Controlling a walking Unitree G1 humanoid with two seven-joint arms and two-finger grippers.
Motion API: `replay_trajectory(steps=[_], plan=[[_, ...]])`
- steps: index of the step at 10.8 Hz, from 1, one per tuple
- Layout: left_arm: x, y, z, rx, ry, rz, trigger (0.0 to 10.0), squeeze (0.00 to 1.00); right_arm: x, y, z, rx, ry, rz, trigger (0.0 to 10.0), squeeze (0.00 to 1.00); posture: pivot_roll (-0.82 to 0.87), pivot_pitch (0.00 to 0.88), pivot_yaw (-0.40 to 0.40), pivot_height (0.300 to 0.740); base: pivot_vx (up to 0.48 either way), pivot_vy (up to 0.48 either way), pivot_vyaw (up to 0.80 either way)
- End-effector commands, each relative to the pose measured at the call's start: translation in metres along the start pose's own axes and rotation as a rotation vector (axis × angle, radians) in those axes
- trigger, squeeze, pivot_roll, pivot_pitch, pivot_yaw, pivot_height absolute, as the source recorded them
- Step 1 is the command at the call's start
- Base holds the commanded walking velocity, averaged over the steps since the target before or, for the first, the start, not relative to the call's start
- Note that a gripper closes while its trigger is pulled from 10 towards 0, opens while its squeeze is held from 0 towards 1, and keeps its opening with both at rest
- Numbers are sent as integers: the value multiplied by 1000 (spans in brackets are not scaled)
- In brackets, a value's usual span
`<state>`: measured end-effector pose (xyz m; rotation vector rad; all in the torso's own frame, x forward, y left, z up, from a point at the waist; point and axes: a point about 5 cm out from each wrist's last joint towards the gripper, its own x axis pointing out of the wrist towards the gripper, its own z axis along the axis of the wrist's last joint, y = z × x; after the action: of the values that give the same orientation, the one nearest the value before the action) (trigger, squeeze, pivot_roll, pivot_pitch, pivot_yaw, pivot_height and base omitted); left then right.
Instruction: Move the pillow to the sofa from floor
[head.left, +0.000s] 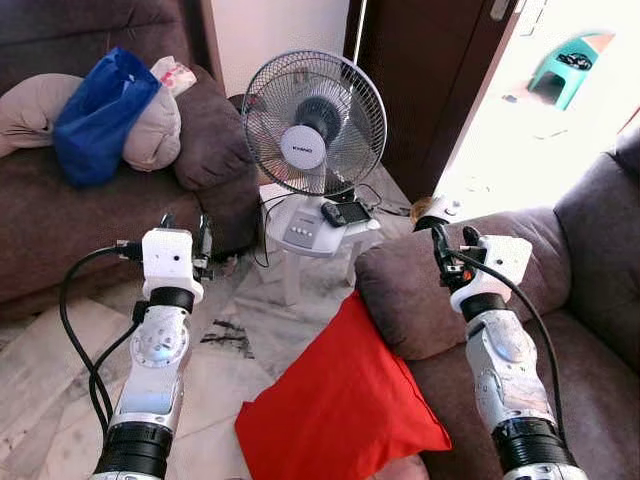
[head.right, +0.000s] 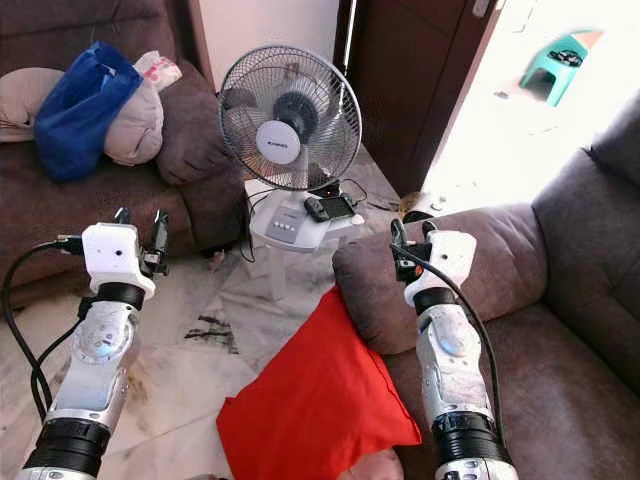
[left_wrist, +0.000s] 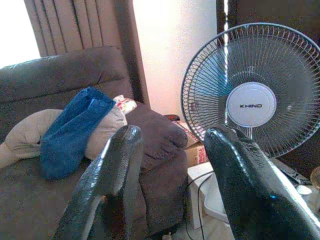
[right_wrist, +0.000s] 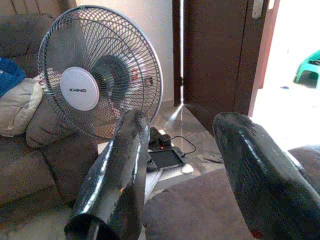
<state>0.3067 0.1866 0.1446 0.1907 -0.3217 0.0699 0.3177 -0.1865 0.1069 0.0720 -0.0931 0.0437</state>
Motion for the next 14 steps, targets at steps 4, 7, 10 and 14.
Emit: replay_trajectory(steps=[4, 7, 10, 14], plan=[[3, -3, 6, 11, -15, -11, 10000, 0, 1, 1, 3, 14, 4, -1, 10000, 0, 88, 35, -61, 688, 0, 0, 0], [1, -6, 6, 2, -9, -13, 10000, 0, 0, 4, 4, 9, -11, 15, 10000, 0, 86, 39, -65, 655, 0, 0, 0], [1, -8, 6, -1, -8, -14, 10000, 0, 0, 2, 4, 10, -5, 5, 10000, 0, 83, 40, -67, 655, 0, 0, 0], [1, -10, 6, -9, -3, -19, 10000, 0, 0, 2, 2, -4, 9, 6, 10000, 0, 81, 40, -69, 655, 0, 0, 0]])
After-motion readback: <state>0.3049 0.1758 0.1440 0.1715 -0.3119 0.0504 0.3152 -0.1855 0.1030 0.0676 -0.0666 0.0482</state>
